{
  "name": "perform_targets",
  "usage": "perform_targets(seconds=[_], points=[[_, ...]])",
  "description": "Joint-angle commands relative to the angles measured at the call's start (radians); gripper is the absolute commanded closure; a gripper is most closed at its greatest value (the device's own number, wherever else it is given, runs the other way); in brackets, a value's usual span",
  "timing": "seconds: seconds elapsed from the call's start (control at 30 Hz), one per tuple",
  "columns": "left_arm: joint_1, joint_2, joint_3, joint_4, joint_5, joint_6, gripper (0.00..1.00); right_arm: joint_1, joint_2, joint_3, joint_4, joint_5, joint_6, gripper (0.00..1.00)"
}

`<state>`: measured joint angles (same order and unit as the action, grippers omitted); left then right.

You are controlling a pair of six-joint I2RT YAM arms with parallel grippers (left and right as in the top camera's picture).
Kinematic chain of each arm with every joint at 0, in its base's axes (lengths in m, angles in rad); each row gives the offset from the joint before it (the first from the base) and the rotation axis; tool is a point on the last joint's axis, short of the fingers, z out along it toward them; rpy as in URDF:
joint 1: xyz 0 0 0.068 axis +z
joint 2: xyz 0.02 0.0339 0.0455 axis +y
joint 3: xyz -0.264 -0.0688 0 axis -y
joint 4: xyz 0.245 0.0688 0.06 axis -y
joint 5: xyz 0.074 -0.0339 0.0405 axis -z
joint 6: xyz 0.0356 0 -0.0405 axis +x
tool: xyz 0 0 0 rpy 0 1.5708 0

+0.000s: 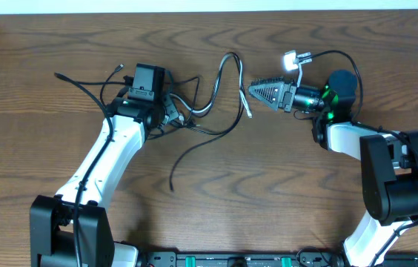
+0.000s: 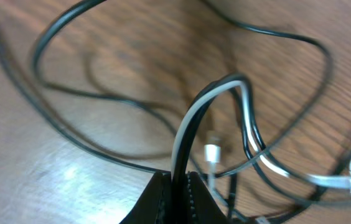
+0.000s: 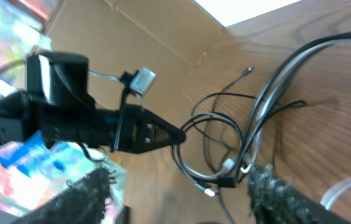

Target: Untangle cables

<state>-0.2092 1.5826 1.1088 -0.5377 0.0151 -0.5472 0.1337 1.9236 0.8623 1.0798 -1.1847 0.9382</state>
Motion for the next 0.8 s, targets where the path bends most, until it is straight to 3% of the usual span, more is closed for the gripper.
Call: perform_targets(seconds=[0.0, 0.23, 0.43, 0.63, 0.77], points=[[0.007, 0.001, 0.011, 0.012, 0.096, 0.093, 0.93, -0.002, -0.002, 0.003, 0.0, 0.008, -0.021, 0.26], [0.007, -0.076, 0.011, 0.033, 0.221, 0.182, 0.93, -0.002, -0.002, 0.003, 0.0, 0.008, -0.031, 0.2], [0.008, -0.329, 0.012, 0.159, 0.28, 0.308, 0.93, -0.002, -0.002, 0.003, 0.0, 0.007, -0.039, 0.15], [0.06, -0.724, 0.013, 0.334, -0.093, 0.355, 0.93, -0.002, -0.002, 0.003, 0.0, 0.008, -0.039, 0.13], [0.105, -0.836, 0.013, 0.376, -0.179, 0.383, 0.93, -0.002, -0.002, 0.003, 0.0, 0.007, -0.039, 0.13]])
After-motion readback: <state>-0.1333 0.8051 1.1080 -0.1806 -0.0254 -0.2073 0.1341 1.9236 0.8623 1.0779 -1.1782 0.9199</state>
